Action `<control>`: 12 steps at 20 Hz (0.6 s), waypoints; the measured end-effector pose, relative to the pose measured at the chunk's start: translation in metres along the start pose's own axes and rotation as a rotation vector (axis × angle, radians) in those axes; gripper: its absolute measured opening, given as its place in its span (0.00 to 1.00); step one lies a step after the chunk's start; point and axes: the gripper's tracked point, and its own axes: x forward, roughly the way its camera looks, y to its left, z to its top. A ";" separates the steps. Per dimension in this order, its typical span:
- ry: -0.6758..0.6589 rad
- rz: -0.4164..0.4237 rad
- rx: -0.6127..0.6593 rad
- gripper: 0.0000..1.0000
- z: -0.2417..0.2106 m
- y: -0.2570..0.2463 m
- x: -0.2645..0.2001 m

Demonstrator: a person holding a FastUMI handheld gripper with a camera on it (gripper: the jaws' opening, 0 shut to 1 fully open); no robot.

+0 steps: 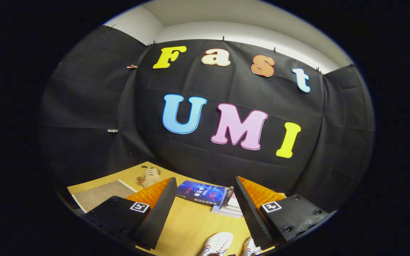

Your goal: Open the storage box then place both shoes into the box .Put the left shoe in first, then the right shoe, with the right side of both shoes facing outward in a uniform manner.

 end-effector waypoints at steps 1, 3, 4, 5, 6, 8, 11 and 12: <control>0.015 0.031 0.017 0.98 -0.004 0.006 0.001; 0.047 0.102 0.057 0.98 -0.012 0.020 0.003; 0.061 0.140 0.080 0.98 -0.015 0.028 0.005; 0.077 0.178 0.103 0.98 -0.019 0.035 0.005; 0.093 0.214 0.125 0.98 -0.022 0.041 0.005; 0.122 0.289 0.168 0.98 -0.031 0.053 0.005; 0.208 0.464 0.288 0.99 -0.048 0.085 -0.001; 0.249 0.515 0.339 1.00 -0.056 0.094 -0.004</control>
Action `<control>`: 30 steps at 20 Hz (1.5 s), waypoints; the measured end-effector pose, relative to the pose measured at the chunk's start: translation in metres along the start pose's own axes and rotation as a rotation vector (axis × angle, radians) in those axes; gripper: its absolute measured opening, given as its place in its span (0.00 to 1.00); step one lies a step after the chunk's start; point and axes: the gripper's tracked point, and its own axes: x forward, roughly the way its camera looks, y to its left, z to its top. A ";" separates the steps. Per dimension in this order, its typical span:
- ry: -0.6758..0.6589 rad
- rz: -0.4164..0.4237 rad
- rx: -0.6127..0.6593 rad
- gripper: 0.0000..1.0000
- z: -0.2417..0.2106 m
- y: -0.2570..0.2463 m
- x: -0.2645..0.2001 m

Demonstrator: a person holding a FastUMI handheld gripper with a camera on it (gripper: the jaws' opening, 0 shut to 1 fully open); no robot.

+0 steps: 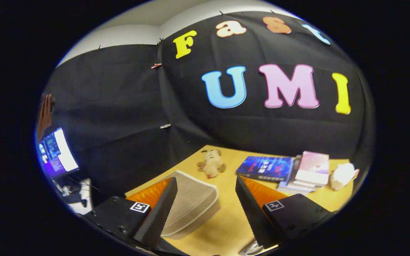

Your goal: Open the storage box then place both shoes into the box .Put the left shoe in first, then the right shoe, with the right side of both shoes facing outward in a uniform manner.

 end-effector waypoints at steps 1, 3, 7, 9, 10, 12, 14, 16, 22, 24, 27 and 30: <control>0.034 0.045 0.057 1.00 -0.007 0.004 0.002; 0.094 0.109 0.170 0.98 -0.024 0.007 0.011; 0.182 0.224 0.398 0.98 -0.061 0.008 0.019; 0.223 0.273 0.510 0.98 -0.081 0.004 0.025; 0.244 0.297 0.561 0.98 -0.089 0.003 0.027; 0.283 0.326 0.637 0.98 -0.108 -0.003 0.033; 0.329 0.360 0.695 0.97 -0.125 -0.005 0.040; 0.373 0.423 0.770 0.97 -0.137 0.000 0.041; 0.495 0.630 0.994 0.97 -0.162 0.033 0.043; 0.505 0.692 1.041 0.97 -0.164 0.041 0.045; 0.480 0.751 1.119 0.96 -0.162 0.045 0.050; 0.453 0.783 1.154 0.87 -0.167 0.041 0.047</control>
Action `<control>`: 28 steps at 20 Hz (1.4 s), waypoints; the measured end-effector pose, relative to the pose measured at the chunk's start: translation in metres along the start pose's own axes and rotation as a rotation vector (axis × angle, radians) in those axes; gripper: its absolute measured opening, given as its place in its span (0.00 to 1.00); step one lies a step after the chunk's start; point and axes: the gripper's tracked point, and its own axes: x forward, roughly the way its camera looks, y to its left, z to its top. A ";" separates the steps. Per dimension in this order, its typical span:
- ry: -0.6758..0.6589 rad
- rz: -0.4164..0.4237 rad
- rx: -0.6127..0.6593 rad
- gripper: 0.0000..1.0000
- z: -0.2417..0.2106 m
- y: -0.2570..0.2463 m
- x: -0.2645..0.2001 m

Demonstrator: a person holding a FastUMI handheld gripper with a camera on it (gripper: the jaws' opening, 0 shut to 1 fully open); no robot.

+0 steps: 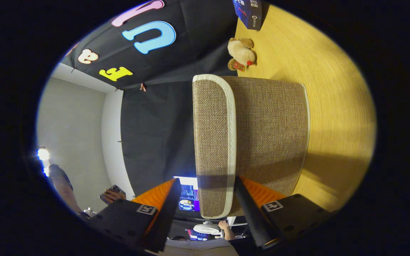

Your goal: Open the storage box then place both shoes into the box .Put the left shoe in first, then the right shoe, with the right side of both shoes facing outward in a uniform manner.

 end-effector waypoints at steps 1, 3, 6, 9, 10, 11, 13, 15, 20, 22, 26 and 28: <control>-0.001 0.014 0.019 0.78 0.000 -0.002 -0.001; -0.024 0.011 0.015 0.47 0.004 -0.011 -0.001; -0.076 0.044 -0.005 0.06 0.019 0.002 -0.001; -0.106 0.098 -0.028 0.05 0.019 0.035 0.000; -0.115 0.087 -0.034 0.05 0.022 0.040 0.004; -0.126 0.071 -0.044 0.05 0.022 0.045 0.007; -0.149 0.018 -0.076 0.05 0.024 0.050 0.017; -0.163 -0.005 -0.099 0.05 0.023 0.060 0.022; -0.187 0.035 -0.143 0.05 0.024 0.109 0.043; -0.195 0.041 -0.177 0.05 0.024 0.136 0.060; -0.187 0.000 -0.280 0.05 0.020 0.174 0.106; -0.168 -0.034 -0.328 0.05 0.018 0.184 0.131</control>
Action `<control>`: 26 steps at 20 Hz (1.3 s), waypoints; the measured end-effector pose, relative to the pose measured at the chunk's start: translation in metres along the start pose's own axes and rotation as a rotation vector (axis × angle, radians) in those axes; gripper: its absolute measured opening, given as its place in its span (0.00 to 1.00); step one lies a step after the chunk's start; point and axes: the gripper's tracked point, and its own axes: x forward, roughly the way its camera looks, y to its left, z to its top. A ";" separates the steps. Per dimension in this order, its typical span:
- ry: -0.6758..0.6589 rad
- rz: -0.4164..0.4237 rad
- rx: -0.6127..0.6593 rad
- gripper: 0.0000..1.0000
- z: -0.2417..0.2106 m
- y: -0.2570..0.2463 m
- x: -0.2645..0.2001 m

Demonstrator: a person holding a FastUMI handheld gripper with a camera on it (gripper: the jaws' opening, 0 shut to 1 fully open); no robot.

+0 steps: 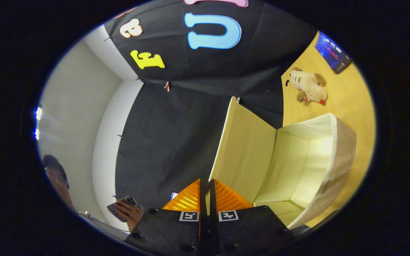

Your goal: Open the storage box then place both shoes into the box .Put the left shoe in first, then the right shoe, with the right side of both shoes facing outward in a uniform manner.

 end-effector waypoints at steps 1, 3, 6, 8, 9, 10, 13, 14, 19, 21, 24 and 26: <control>0.006 -0.012 -0.017 0.05 -0.002 0.003 0.011; 0.023 -0.024 -0.021 0.05 -0.007 0.009 0.031; 0.046 -0.057 -0.026 0.05 -0.016 0.006 0.063; 0.047 -0.074 -0.019 0.05 -0.021 0.006 0.079; 0.046 -0.082 -0.016 0.05 -0.022 0.004 0.085; 0.041 -0.088 -0.017 0.05 -0.023 0.004 0.092; 0.062 -0.130 -0.036 0.09 -0.032 -0.007 0.103; 0.063 -0.132 -0.036 0.11 -0.033 -0.009 0.107; 0.059 -0.146 -0.029 0.58 -0.037 -0.014 0.115; 0.057 -0.166 -0.046 0.68 -0.037 -0.017 0.112; 0.051 -0.254 -0.095 0.96 -0.030 -0.036 0.097; 0.033 -0.310 -0.147 0.96 -0.023 -0.042 0.080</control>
